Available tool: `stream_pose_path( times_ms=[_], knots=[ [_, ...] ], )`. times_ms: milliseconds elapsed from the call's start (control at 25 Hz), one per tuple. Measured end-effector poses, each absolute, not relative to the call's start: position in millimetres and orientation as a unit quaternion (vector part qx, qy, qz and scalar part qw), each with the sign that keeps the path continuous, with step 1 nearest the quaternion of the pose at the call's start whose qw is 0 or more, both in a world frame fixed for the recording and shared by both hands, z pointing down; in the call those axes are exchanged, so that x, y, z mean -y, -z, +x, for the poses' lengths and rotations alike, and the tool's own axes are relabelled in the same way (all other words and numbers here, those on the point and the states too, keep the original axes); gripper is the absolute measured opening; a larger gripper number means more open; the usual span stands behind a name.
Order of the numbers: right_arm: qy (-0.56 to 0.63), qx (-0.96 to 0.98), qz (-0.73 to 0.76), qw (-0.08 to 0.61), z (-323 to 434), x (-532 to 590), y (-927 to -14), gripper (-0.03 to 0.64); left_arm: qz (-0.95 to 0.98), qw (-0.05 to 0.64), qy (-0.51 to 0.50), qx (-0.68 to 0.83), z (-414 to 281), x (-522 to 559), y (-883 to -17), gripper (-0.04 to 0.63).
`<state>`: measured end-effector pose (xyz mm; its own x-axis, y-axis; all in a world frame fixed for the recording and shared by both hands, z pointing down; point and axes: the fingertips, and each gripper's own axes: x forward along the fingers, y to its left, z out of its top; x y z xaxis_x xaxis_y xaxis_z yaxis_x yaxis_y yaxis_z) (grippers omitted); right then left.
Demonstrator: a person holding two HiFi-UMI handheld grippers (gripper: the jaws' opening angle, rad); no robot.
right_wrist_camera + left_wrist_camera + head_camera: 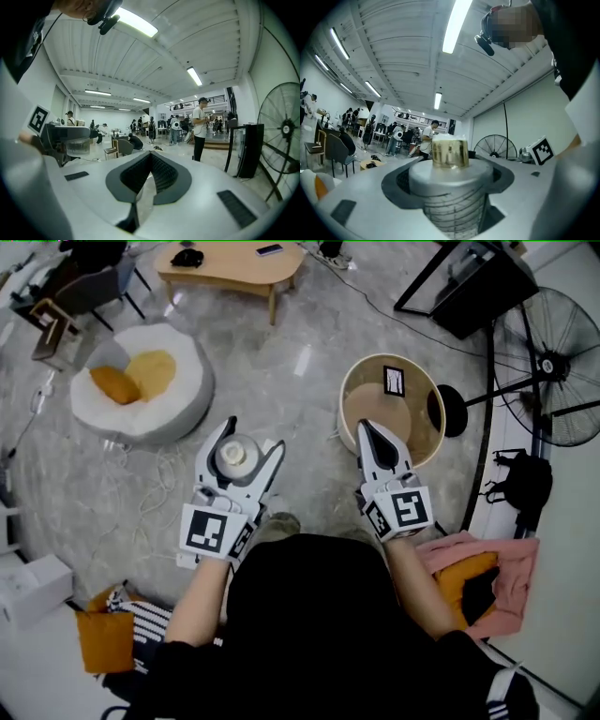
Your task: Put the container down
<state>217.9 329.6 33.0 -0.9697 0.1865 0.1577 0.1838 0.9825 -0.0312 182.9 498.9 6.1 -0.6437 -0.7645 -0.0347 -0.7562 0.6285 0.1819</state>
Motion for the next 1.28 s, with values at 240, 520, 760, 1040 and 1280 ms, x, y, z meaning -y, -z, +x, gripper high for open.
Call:
stream_pose_path(
  times_ms=[240,520,760,1040,1280],
  knots=[
    [-0.010,0.992,-0.065,0.106,211,-308,-48,0.021,0.436,0.038,0.094,0.894,162,-483,-13,0.351],
    [-0.023,0.991,-0.035,0.129,185,-270,-79,0.021,0.451,0.055,0.088,0.887,123,-453,-31,0.351],
    [-0.032,0.991,-0.018,0.125,134,-228,-89,0.021,0.467,0.055,0.074,0.880,69,-412,-29,0.351],
    [-0.046,0.991,0.019,0.128,60,-161,-118,0.021,0.505,0.074,0.058,0.858,-18,-345,-50,0.351],
    [-0.051,0.983,0.080,0.158,10,-108,-175,0.021,0.551,0.094,0.052,0.827,-92,-286,-91,0.351]
  ],
)
